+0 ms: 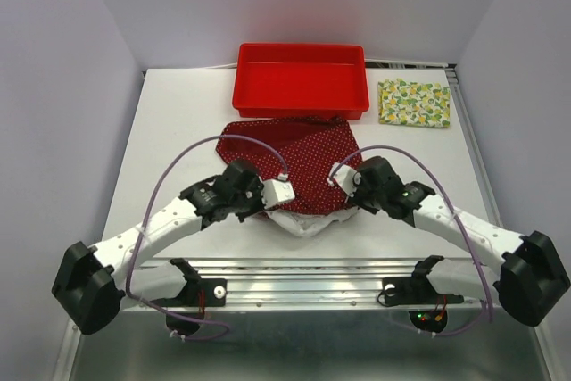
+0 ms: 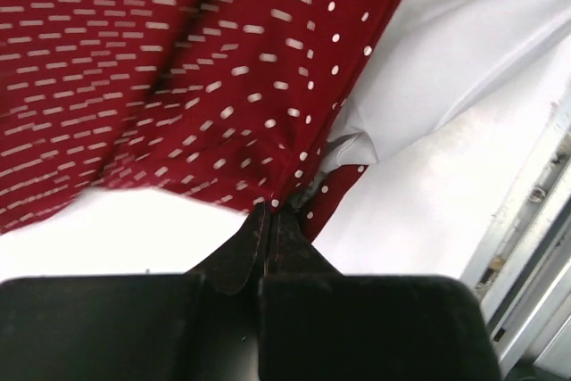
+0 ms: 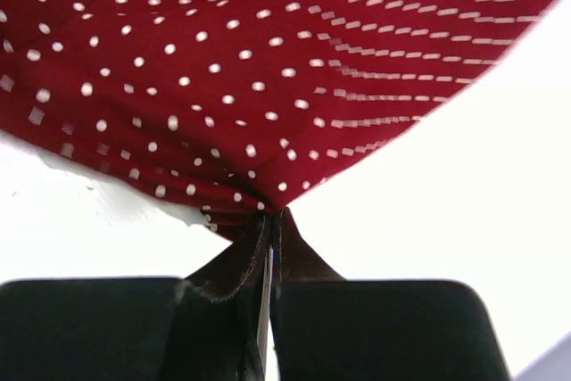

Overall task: Fold and stack the skirts
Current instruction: Flatten the skirt out

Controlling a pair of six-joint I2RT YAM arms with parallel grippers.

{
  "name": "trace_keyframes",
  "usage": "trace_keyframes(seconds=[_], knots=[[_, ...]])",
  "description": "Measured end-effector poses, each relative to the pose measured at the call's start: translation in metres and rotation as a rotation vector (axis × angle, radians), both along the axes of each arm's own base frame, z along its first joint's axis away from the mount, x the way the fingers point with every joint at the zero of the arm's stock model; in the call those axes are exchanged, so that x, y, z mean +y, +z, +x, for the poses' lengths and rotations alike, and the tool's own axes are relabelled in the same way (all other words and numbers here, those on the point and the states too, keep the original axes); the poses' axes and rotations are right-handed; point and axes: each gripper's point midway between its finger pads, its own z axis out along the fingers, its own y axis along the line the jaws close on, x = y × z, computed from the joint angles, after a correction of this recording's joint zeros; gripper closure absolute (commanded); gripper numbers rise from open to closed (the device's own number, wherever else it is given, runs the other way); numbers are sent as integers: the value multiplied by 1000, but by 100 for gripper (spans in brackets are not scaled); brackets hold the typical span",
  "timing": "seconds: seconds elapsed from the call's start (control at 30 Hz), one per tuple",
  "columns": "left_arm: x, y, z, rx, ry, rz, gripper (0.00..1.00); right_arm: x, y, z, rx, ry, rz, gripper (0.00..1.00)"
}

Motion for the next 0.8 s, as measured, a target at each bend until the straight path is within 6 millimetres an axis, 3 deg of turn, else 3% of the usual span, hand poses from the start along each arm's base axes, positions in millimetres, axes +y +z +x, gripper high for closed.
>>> trace_keyframes(seconds=[0.13,0.2,0.3,0.5,0.57,0.63,0.8], knots=[[6,59,26,-72,76,-106,100,-2,48,10,-95,-37,35,99],[8,88,30,-107,82,-152,100,-3,75,15,-149,-52,56,99],[9,123,21,-140,56,-210,100,-9,111,17,-205,-77,68,99],[13,159,-3,-119,17,-256,100,-20,162,10,-205,-82,28,99],[12,149,-5,-66,17,-236,100,-18,162,13,-190,-72,12,99],[10,136,-8,1,19,-205,100,-12,145,14,-116,-51,-34,99],[3,86,23,136,127,-118,100,13,80,41,117,0,-156,99]])
